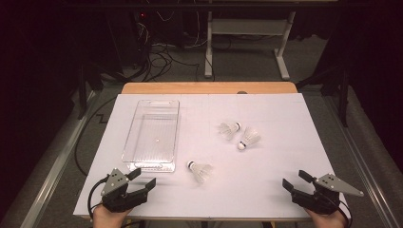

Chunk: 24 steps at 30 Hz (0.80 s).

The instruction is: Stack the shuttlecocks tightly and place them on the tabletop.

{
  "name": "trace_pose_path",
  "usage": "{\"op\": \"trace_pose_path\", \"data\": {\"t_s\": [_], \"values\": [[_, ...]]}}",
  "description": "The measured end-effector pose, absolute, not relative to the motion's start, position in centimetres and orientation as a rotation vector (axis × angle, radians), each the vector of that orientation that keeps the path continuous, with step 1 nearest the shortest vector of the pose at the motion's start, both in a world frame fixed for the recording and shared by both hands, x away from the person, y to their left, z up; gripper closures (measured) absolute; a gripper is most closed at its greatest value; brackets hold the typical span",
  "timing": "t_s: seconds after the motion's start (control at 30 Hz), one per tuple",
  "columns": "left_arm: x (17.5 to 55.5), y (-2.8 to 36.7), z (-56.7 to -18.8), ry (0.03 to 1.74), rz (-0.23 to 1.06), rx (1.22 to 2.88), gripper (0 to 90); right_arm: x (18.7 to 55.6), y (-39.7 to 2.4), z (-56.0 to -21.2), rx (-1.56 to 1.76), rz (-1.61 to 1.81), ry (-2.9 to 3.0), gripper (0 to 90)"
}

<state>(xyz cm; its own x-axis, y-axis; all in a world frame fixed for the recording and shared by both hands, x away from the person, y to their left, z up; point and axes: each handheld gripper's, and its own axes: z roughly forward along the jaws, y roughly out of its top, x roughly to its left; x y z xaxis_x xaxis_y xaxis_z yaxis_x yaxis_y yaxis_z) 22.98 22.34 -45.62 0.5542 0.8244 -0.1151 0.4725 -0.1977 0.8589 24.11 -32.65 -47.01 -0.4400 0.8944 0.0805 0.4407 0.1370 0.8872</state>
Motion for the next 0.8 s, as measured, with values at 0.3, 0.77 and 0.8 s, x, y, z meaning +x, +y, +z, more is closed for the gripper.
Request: {"op": "trace_pose_path", "data": {"t_s": [0.3, 0.77, 0.8], "values": [[23.0, 21.8, -45.5, 1.041, 0.457, 1.858, 34.1, 24.1, -32.6, -47.0, 1.275, 1.251, 1.940, 27.3], [22.9, 20.7, -45.3, 1.011, 0.470, 1.884, 34.3, 24.0, -32.7, -46.9, 1.278, 1.258, 1.932, 27.3], [22.9, 20.6, -45.2, 1.009, 0.466, 1.881, 34.3, 24.0, -32.7, -46.9, 1.278, 1.259, 1.933, 27.3]]}}
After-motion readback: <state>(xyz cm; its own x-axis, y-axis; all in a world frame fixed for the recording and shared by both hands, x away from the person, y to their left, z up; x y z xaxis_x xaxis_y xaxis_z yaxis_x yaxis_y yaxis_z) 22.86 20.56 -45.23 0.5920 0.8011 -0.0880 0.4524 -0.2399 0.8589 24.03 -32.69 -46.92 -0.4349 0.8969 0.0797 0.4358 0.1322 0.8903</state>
